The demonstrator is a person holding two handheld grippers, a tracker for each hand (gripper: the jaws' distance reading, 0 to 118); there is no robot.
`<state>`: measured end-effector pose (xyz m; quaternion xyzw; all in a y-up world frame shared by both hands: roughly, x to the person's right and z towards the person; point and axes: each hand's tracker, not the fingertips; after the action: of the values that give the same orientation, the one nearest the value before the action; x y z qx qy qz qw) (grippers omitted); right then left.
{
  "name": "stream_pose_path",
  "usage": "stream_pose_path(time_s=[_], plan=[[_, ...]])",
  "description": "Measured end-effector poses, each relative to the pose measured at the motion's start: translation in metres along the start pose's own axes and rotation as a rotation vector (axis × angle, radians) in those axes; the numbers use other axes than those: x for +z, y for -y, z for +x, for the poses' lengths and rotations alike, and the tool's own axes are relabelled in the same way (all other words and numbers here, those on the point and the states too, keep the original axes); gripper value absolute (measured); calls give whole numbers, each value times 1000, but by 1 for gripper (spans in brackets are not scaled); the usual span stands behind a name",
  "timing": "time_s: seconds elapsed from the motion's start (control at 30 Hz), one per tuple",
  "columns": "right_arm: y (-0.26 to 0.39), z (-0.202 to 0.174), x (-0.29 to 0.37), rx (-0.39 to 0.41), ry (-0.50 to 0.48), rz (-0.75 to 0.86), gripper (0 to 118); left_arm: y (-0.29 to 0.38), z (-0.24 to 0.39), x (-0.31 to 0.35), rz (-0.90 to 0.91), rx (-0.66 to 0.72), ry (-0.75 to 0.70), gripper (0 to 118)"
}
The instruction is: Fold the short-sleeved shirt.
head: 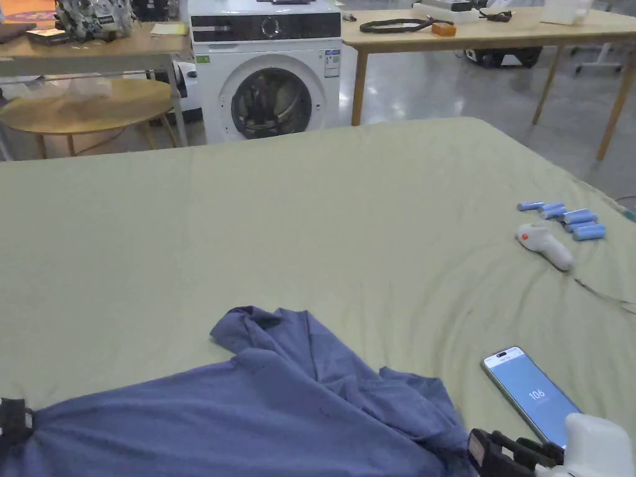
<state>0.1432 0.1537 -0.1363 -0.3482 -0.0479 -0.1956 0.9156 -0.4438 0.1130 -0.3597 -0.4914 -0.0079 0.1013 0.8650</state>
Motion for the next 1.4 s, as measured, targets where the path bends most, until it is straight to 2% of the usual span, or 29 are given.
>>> stream_pose_path(time_s=[0.13, 0.27, 0.3, 0.37, 0.4, 0.47, 0.53, 0.6, 0.7, 0.77, 0.87, 1.03, 1.4], plan=[[14, 5, -27, -98, -58, -74, 53, 5, 5, 5, 9, 1, 0, 0], [22, 7, -49, -101, -67, -104, 53, 7, 8, 10, 13, 14, 8, 0], [23, 7, -50, -94, -69, -105, 46, 9, 9, 11, 12, 14, 11, 0], [23, 8, -49, -93, -81, -92, 10, 11, 9, 14, 23, 11, 18, 0], [22, 8, -46, -114, -117, -84, 9, 11, 5, 15, 35, 18, 33, 0], [16, 5, -34, -104, -119, -56, 8, 14, -6, 26, 75, 126, 103, 0], [7, -2, -19, -55, -156, -10, 8, 19, -11, 56, 196, 177, 161, 0], [-6, -13, -5, 5, -184, 17, 8, 22, -9, 99, 294, 135, 231, 0], [-33, -39, 13, 134, -233, 88, 8, 24, -1, 177, 456, 33, 234, 0], [-56, -58, 25, 247, -259, 173, 8, 26, -1, 237, 595, 15, 240, 0], [-97, -83, 40, 332, -297, 261, 8, 17, -19, 290, 714, 2, 240, 0], [-171, -110, 55, 330, -356, 378, 8, 7, -13, 363, 883, -27, 193, 0], [-304, -168, 82, 347, -369, 537, 8, -52, 11, 421, 1020, -56, 163, 0]])
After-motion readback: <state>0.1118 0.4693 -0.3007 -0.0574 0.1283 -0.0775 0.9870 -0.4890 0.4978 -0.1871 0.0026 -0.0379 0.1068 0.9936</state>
